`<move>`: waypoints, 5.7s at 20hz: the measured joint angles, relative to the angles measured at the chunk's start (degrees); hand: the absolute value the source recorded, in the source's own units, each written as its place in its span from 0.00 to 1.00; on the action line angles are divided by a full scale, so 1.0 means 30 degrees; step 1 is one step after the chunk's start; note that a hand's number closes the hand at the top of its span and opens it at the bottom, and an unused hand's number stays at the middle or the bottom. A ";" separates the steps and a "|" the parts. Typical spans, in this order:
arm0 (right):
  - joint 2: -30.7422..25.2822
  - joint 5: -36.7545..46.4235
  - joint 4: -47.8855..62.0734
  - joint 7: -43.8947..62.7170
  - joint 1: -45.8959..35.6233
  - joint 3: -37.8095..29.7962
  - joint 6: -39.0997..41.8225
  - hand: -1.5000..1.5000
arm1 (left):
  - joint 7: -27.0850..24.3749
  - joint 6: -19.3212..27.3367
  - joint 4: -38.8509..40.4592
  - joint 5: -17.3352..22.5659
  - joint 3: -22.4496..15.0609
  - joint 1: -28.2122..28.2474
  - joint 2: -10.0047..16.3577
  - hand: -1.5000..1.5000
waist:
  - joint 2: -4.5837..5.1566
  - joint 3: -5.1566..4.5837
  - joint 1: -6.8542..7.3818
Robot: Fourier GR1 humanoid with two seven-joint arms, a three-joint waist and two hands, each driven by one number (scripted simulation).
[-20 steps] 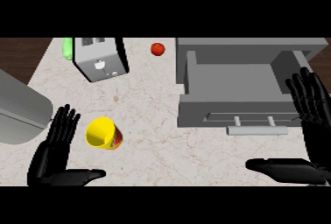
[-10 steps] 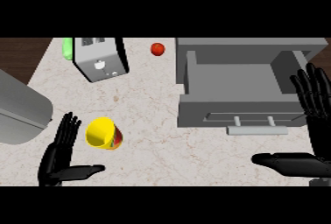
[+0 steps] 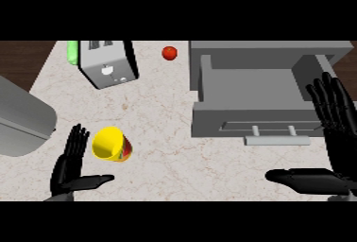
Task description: Pick up the cup, place it into the drawer and close the drawer
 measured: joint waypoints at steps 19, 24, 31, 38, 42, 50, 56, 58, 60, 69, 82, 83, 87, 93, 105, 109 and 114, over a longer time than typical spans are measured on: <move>0.0178 0.0179 0.0058 0.0611 -0.0639 0.0154 0.0154 0.00 | -0.4727 0.0219 0.9985 -0.1006 0.0691 -0.5283 0.1041 0.00 | 0.0062 -0.0024 -0.0155; -0.0125 -0.0299 0.0256 0.0705 -0.0807 -0.0230 0.0529 0.00 | -0.4823 -0.0078 1.0646 -0.0871 0.0858 -0.5862 0.0970 0.00 | 0.0087 -0.0035 -0.0223; -0.0133 -0.0319 0.0991 0.0022 -0.0909 -0.0406 0.0636 0.00 | -0.4773 -0.1062 1.0564 -0.0671 0.0827 -0.6105 0.0723 0.00 | 0.0107 -0.0043 -0.0237; -0.0094 -0.0617 0.0647 0.0591 -0.0833 -0.0384 0.0713 0.00 | -0.4414 -0.2263 1.0062 -0.0418 0.0612 -0.6418 -0.0055 1.00 | 0.0091 -0.0043 -0.0245; -0.0101 -0.0448 0.0926 0.0343 -0.0945 -0.0344 0.0719 0.00 | -0.3933 -0.3229 0.9843 -0.0216 0.0457 -0.6679 -0.0396 1.00 | 0.0100 -0.0041 -0.0234; 0.0001 -0.0149 0.0899 0.0561 -0.1001 -0.0227 0.0490 0.00 | -0.3844 -0.3822 0.9384 0.1349 0.1746 -0.6616 0.0427 1.00 | 0.0133 -0.0051 -0.0237; -0.0167 -0.0223 0.1008 0.0542 -0.1242 -0.0402 0.0575 0.00 | -0.4557 -0.3054 0.8842 0.1945 0.2450 -0.6571 0.0825 1.00 | 0.0126 -0.0047 -0.0248; -0.0347 -0.0356 0.1035 0.0689 -0.1344 -0.0656 0.0621 0.00 | -0.4739 -0.2892 0.8394 0.2044 0.2472 -0.6456 0.0697 1.00 | 0.0095 -0.0044 -0.0193; -0.0481 -0.0538 0.1078 0.0819 -0.1416 -0.0822 0.0721 0.00 | -0.4637 -0.2970 0.7885 0.2166 0.2477 -0.6661 0.0900 1.00 | 0.0072 -0.0036 -0.0165; -0.0563 -0.0814 0.0953 0.0047 -0.0393 -0.1320 0.0984 0.00 | -0.3219 -0.2736 0.3805 0.2165 0.1103 -0.7870 0.0115 1.00 | -0.0109 0.0016 0.0084; -0.0475 -0.0602 0.1068 -0.0031 -0.0254 -0.1269 0.0988 0.00 | 0.3892 0.1693 -0.4530 0.1821 -0.2385 -1.0703 -0.2341 1.00 | -0.0113 0.0021 0.0116; -0.0468 -0.0688 0.1067 0.0007 -0.0321 -0.1349 0.0961 0.00 | 0.4497 0.2090 -0.4934 0.1778 -0.2679 -1.1043 -0.2445 1.00 | -0.0105 0.0025 0.0097; -0.0669 -0.1044 0.0820 0.0325 -0.0408 -0.1582 0.1138 0.00 | 0.6416 0.3640 -0.4954 0.1490 -0.3330 -1.3137 -0.2629 1.00 | -0.0060 0.0018 -0.0053; -0.0776 -0.1169 0.0957 0.0139 -0.0525 -0.1738 0.1301 0.00 | 0.7642 0.6367 -0.3081 0.1910 -0.4927 -1.6154 -0.2776 1.00 | -0.0001 0.0016 -0.0241; -0.0858 -0.1157 0.1638 -0.0010 -0.1191 -0.1704 0.1430 0.00 | 0.8053 0.8767 0.3122 0.5345 -0.6989 -2.0891 -0.2822 1.00 | 0.0112 0.0021 -0.0653; -0.1027 -0.1422 0.1693 -0.0106 -0.1138 -0.1942 0.1649 0.00 | 0.7630 0.9196 0.4451 0.6476 -0.8385 -2.1305 -0.2823 1.00 | 0.0139 0.0023 -0.0795; -0.1107 -0.1596 0.1790 -0.0376 -0.1090 -0.1972 0.1940 0.00 | 0.7375 0.9919 0.5902 0.7783 -1.0031 -2.1894 -0.2823 1.00 | 0.0200 0.0025 -0.1090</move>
